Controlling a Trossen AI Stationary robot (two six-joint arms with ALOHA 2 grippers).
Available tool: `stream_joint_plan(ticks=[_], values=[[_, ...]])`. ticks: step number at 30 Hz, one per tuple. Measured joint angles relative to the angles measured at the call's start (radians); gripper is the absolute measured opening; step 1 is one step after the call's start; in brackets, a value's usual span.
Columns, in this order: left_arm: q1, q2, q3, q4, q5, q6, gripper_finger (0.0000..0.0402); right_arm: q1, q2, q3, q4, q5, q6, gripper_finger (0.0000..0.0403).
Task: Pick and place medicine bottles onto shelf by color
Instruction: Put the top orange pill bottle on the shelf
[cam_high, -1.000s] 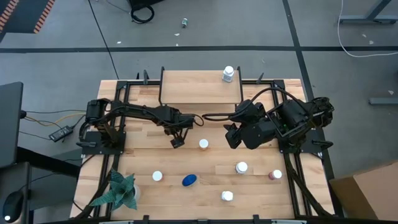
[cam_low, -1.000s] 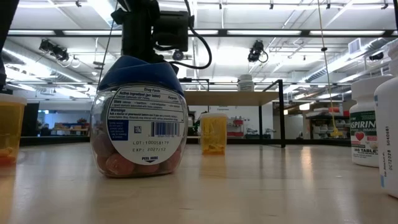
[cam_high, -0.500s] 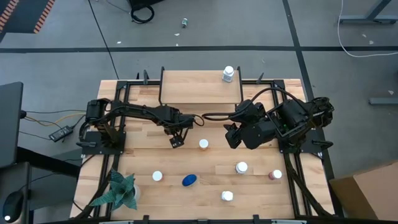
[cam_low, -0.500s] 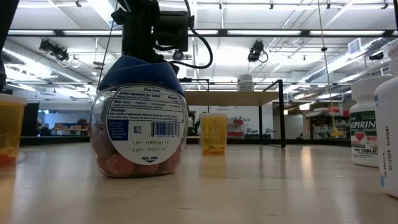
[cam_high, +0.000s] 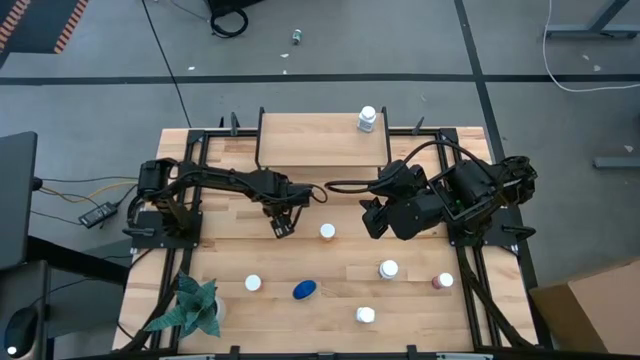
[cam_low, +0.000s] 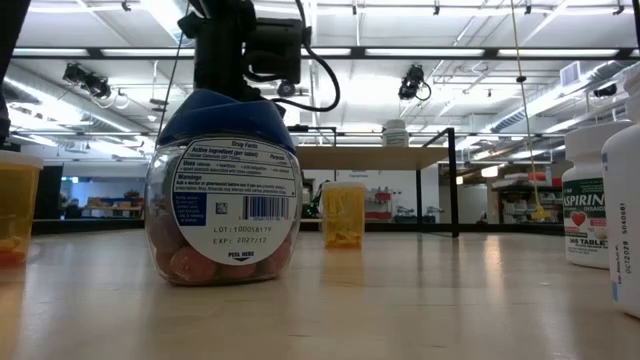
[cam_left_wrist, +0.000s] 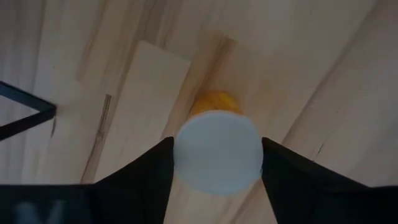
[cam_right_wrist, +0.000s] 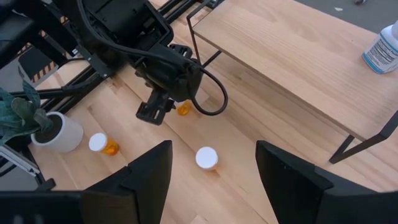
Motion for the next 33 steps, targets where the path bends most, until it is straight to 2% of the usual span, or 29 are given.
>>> stream_joint_plan(ticks=[3,8,12,17,21,28,33], values=[[0.000,0.000,0.000,-0.025,0.018,0.000,0.0216,0.000,0.000,0.000,0.000,0.000,0.000,0.0239],[0.000,-0.005,0.001,-0.074,0.063,0.000,0.0240,0.000,0.000,0.000,0.000,0.000,-0.004,0.0239],[0.000,-0.011,0.041,-0.148,0.092,0.000,0.0238,0.000,0.000,0.000,0.000,0.000,-0.010,0.0239],[0.000,-0.011,0.181,-0.250,0.091,0.043,0.0217,0.000,0.000,0.000,0.000,0.000,-0.015,0.0239],[0.005,-0.011,0.331,-0.273,0.087,0.088,0.0221,0.000,0.000,0.000,0.000,-0.001,-0.015,0.0239],[0.051,-0.011,0.556,-0.281,-0.062,0.206,0.0233,0.021,0.000,0.000,0.000,-0.030,0.022,0.0239],[0.140,-0.011,0.637,-0.339,-0.087,0.274,0.0216,0.045,0.000,0.000,0.000,-0.031,0.052,0.0239]])
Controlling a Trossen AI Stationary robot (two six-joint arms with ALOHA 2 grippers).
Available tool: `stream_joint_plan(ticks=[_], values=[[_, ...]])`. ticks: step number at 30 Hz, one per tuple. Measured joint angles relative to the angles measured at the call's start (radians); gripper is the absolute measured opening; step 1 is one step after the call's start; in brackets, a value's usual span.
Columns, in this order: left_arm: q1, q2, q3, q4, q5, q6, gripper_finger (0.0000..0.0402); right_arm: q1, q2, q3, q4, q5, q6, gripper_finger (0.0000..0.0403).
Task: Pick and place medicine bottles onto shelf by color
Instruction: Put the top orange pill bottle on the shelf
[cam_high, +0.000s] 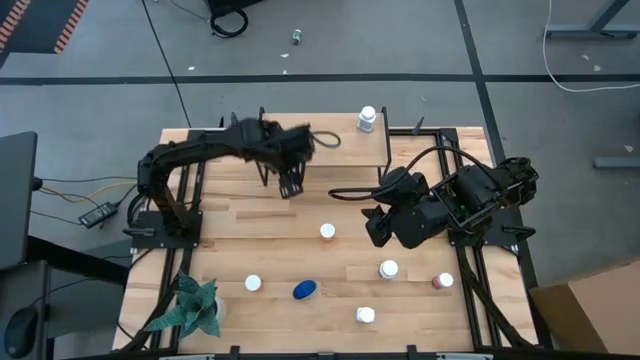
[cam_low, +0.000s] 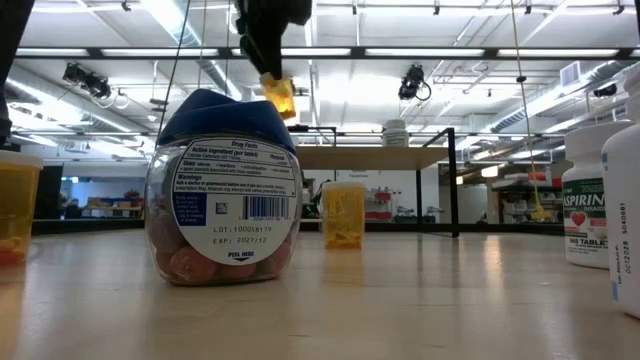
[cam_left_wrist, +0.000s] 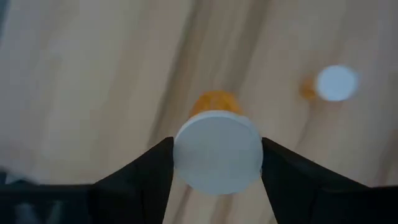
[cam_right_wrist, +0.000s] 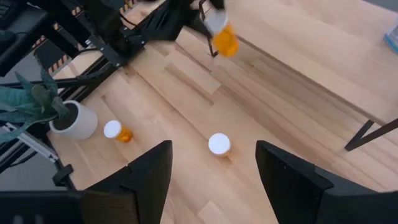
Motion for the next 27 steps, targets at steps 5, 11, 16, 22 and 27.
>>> stream_joint_plan(ticks=[5,11,16,22,27], values=[[0.098,0.000,0.008,-0.078,0.000,0.082,0.0226,0.012,0.000,0.000,0.000,0.000,0.018,0.0239],[0.218,0.005,0.008,-0.085,0.000,0.196,0.0243,0.011,0.000,0.000,0.000,0.000,0.023,0.0239],[0.312,0.005,0.008,-0.076,-0.002,0.299,0.0230,0.011,0.000,0.000,0.000,0.000,0.031,0.0239],[0.380,0.005,0.008,-0.050,-0.027,0.352,0.0211,0.010,0.000,0.000,0.000,0.000,0.042,0.0239],[0.388,0.005,0.008,-0.048,-0.026,0.354,0.0206,0.010,0.000,0.000,0.000,0.003,0.049,0.0239]])
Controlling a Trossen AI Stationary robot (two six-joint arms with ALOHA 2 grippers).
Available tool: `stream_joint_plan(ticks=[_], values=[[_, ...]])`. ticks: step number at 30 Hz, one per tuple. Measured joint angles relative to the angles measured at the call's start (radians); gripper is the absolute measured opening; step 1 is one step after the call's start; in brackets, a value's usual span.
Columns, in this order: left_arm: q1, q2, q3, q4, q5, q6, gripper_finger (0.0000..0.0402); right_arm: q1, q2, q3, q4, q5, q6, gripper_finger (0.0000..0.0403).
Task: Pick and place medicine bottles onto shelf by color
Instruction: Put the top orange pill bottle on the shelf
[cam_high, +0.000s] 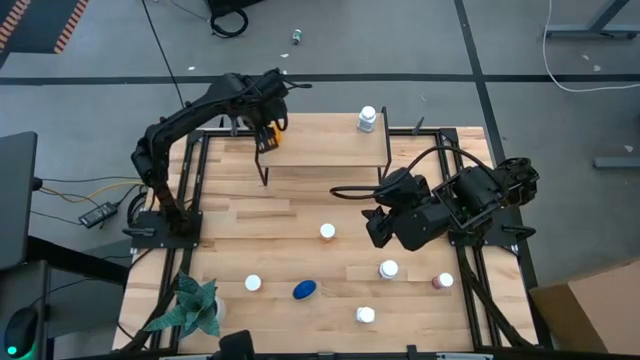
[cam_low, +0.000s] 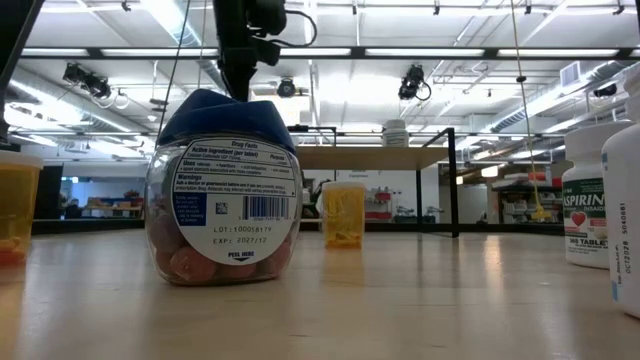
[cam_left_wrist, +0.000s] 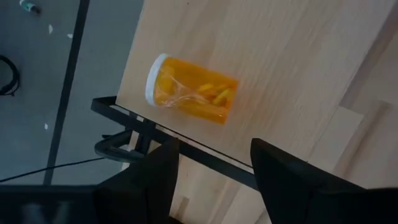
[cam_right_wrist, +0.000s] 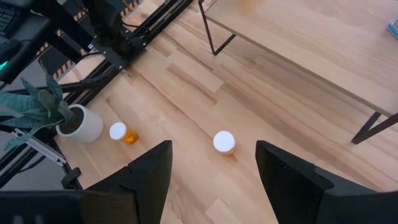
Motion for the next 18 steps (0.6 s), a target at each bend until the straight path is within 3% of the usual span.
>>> stream_joint_plan(ticks=[9,13,18], values=[[0.007,0.000,0.000,0.040,-0.004,-0.018,0.0207,-0.007,0.000,0.000,0.000,0.028,-0.010,0.0239],[0.029,0.002,0.000,0.099,0.003,-0.133,0.0216,-0.009,0.000,0.000,0.000,0.028,-0.008,0.0239],[0.097,0.012,-0.001,0.147,0.090,-0.333,0.0259,-0.006,0.000,0.000,0.000,0.027,0.006,0.0239]])
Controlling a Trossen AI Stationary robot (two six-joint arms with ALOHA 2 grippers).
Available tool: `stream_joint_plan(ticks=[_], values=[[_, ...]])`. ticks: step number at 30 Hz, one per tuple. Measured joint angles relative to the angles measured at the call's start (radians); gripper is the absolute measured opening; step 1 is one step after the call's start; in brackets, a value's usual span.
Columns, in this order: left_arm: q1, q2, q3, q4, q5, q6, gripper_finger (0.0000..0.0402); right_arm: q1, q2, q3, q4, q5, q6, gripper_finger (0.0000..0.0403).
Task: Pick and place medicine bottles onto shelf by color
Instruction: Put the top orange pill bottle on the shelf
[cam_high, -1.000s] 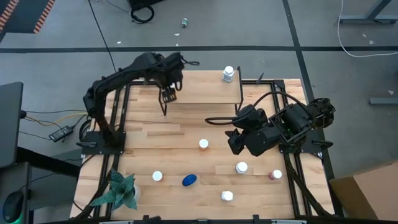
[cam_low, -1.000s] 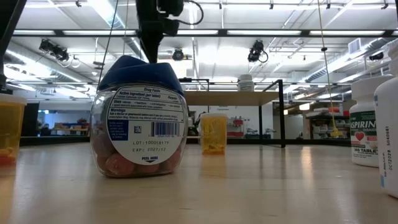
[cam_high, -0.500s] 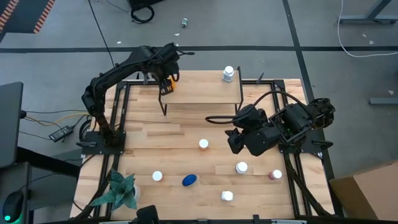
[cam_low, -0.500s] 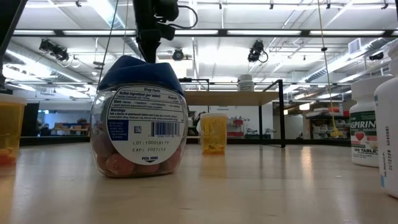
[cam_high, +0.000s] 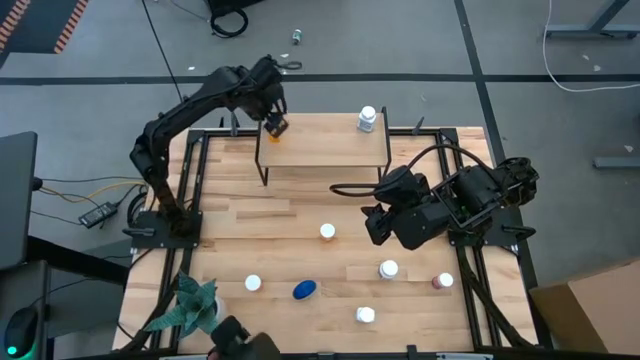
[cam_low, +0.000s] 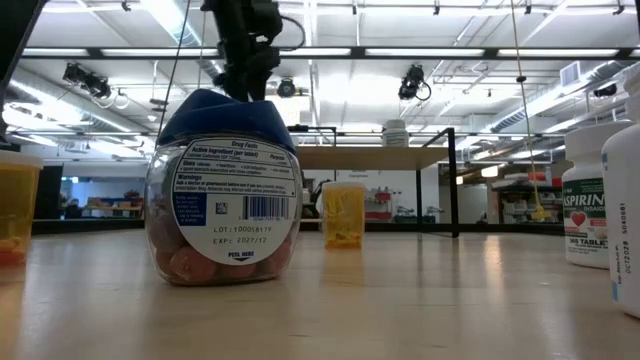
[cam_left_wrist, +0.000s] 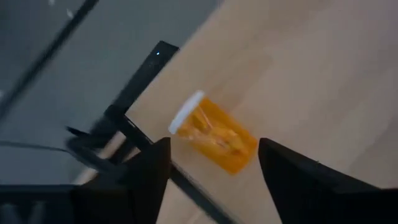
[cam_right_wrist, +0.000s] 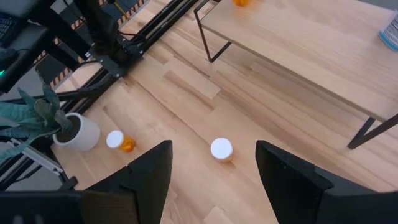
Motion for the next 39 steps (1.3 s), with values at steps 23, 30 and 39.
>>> stream_joint_plan(ticks=[23,30,39], values=[[0.029,0.142,0.000,-0.025,0.081,-0.123,0.0309,-0.001,0.000,0.000,0.000,-0.022,0.007,0.0239],[0.024,0.157,-0.001,-0.006,0.080,-0.114,0.0307,-0.001,0.000,0.000,0.000,-0.003,0.005,0.0239],[0.009,0.157,-0.001,0.014,0.079,-0.079,0.0270,-0.019,0.000,0.000,0.000,0.003,-0.015,0.0239]])
